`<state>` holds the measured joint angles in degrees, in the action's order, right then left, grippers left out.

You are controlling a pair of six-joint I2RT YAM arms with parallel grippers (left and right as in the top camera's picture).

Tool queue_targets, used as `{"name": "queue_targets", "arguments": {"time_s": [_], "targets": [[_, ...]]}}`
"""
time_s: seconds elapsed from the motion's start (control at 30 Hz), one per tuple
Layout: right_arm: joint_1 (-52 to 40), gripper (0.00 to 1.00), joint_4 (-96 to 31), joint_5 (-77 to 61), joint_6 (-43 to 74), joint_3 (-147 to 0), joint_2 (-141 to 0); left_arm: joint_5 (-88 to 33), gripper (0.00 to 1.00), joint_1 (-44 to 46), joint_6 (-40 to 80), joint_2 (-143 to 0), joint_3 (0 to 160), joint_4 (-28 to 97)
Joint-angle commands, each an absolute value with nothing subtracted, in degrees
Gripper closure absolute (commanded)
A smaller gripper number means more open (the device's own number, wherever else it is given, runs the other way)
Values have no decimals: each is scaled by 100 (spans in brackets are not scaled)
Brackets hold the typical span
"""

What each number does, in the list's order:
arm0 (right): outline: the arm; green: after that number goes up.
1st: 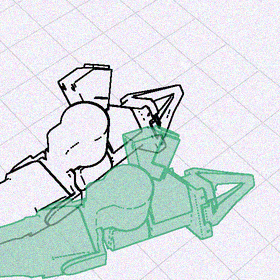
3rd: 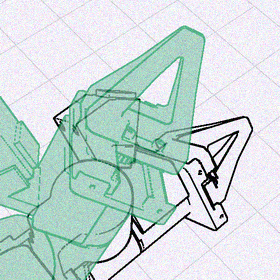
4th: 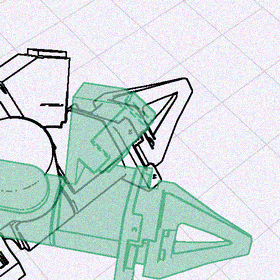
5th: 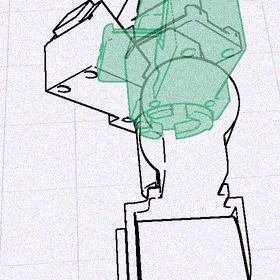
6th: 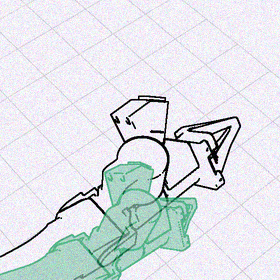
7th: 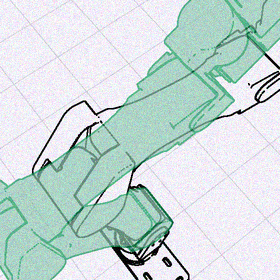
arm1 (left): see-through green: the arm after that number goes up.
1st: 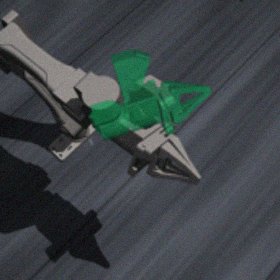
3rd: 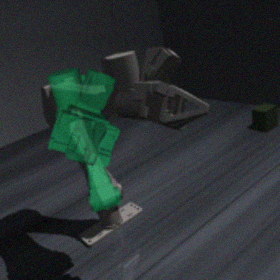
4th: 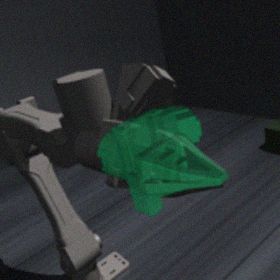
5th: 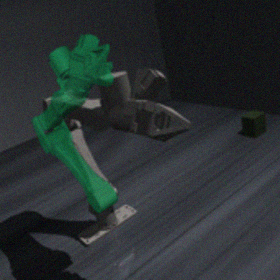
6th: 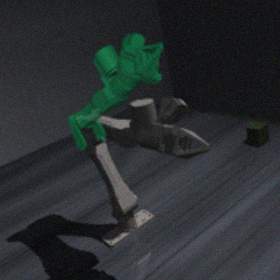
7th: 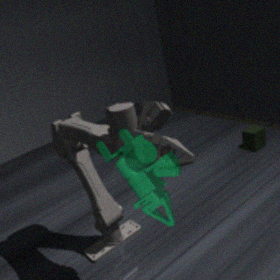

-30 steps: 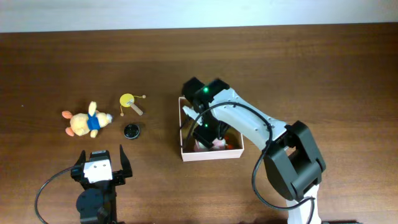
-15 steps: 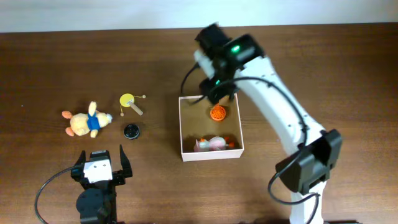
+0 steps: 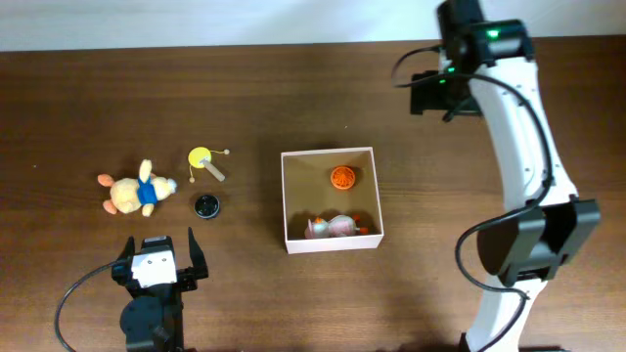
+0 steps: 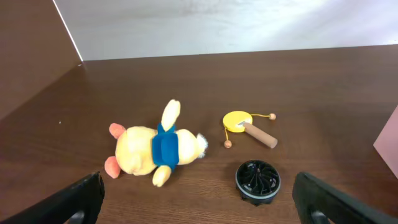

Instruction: Pack container

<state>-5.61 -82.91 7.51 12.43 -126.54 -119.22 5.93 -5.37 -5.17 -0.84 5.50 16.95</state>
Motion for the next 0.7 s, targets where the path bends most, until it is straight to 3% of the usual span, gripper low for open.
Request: {"name": "queue_targets", "arguments": {"time_s": [0.0,0.47,0.67], "targets": [[-401,1,-8342,847,1468,-12752,-11843,532,1,-541,-611,-40,528,1702],[322,1,-8342,974,1594,-12750,-11845,443,1,-539,-602,-40,528,1695],[362,1,-8337,972,1597,-12750,-11845,-1238,1,-539,-368,-40,530,1601]]}}
